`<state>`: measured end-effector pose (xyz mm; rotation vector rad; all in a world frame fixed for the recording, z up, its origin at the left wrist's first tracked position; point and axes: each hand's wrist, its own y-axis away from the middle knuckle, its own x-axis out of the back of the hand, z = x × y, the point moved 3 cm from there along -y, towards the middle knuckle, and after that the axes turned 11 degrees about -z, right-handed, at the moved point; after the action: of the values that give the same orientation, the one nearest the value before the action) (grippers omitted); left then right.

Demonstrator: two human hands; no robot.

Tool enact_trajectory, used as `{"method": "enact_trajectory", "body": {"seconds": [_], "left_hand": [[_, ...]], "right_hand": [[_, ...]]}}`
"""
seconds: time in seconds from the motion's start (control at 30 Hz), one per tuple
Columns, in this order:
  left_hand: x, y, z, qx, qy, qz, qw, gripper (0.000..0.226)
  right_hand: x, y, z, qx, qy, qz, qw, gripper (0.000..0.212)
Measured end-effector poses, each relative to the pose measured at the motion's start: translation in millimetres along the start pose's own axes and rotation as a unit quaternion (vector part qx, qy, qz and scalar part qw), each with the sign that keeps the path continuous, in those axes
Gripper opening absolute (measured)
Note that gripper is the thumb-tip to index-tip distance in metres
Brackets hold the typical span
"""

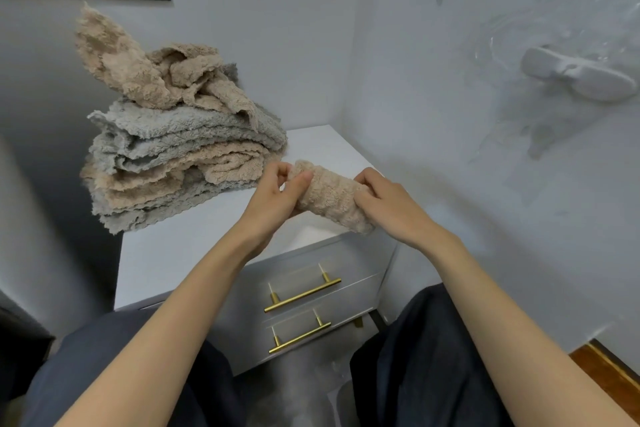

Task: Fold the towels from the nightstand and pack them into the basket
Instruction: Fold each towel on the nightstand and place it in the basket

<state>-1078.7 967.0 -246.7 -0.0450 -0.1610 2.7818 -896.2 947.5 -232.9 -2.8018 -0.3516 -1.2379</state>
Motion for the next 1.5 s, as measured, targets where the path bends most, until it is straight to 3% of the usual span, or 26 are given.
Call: {"method": "enact_trajectory", "body": {"seconds": [0.1,0.3,0.43,0.77,1.1,1.3,1.43,1.5], "left_hand": [[-10.3,4.1,15.1,-0.03,-0.031,-0.022,0.999,0.016],[-39.6,11.2,52.6,-0.084,-0.026,-0.082,0.993,0.013],[-63.0,14.6,72.4,-0.107,-0.045,-0.121,0.986,0.011],[-143.1,34.1,79.8,-0.078,-0.123,-0.171,0.974,0.028],[-242.3,68.4,21.1,0.008,-0.171,-0.31,0.935,0.035],[-288.1,79.1,-34.1,0.081,-0.187,-0.354,0.913,0.018],[-313.0,87.8,-75.8,0.102,-0.214,-0.381,0.894,0.014],[-324.3,93.9,-95.2,0.101,-0.214,-0.392,0.889,0.008]], "right_hand": [[10.2,16.3,-9.3,-0.009,-0.008,-0.048,0.999,0.025],[42.0,51.1,-27.3,-0.028,-0.103,-0.105,0.989,0.035],[58.8,78.8,-27.4,-0.03,-0.133,-0.083,0.987,0.033],[67.3,173.0,19.8,-0.072,-0.164,0.009,0.984,0.024],[44.4,281.5,108.5,-0.16,-0.213,0.034,0.963,0.037],[7.9,346.8,194.7,-0.273,-0.262,0.077,0.922,0.039],[-27.2,380.5,262.8,-0.372,-0.29,0.138,0.871,0.017],[-45.6,387.5,290.9,-0.411,-0.321,0.186,0.833,0.02]]}}
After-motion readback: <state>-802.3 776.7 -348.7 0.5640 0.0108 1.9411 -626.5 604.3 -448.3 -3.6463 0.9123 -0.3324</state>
